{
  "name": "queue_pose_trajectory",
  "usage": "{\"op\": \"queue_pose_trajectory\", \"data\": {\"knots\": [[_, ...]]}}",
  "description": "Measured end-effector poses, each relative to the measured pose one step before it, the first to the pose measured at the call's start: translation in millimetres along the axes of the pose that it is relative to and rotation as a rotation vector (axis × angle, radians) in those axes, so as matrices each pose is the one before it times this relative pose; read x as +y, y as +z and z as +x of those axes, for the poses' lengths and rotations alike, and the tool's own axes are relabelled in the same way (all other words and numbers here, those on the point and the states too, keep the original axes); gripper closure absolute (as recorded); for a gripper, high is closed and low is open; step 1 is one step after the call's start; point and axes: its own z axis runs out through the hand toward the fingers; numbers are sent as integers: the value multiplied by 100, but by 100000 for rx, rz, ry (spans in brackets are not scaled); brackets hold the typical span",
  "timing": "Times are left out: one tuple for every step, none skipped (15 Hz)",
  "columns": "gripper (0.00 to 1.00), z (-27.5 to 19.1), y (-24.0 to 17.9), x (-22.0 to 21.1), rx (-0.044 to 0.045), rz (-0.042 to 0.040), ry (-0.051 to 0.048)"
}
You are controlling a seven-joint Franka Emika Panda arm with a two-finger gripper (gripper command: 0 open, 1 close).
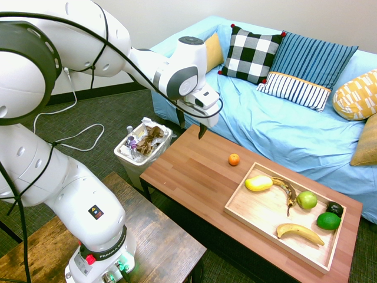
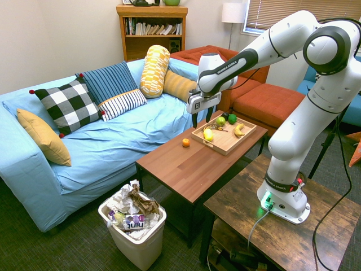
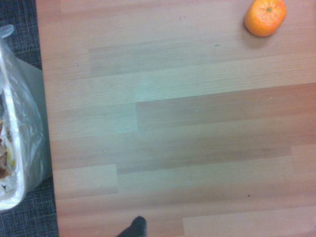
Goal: Put the tangerine in the tray
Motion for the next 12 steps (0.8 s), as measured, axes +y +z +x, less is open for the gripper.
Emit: {"op": "queue_pose_trajectory", "data": {"knots": [[0, 94, -13, -53, -6, 61, -162], [0, 204, -11, -28, 92, 392, 69], [0, 533, 4, -302, 205, 919, 1390], [0, 930, 9, -574, -329, 1433, 2244], [0, 1289, 137, -848, -81, 2012, 2314], [0, 1609, 596, -849, 258, 1280, 2569], [0, 1831, 1122, -930, 490, 610, 3833], [0, 1690, 1523, -1003, 203, -89, 3931], [0, 1570, 1696, -1097, 370, -578, 3327], [0, 1358, 1730, -1141, 397, -1044, 3284], [0, 1208, 1920, -1194, -13, -1304, 3482], [0, 907, 1830, -1007, 2, -1480, 2809]]}}
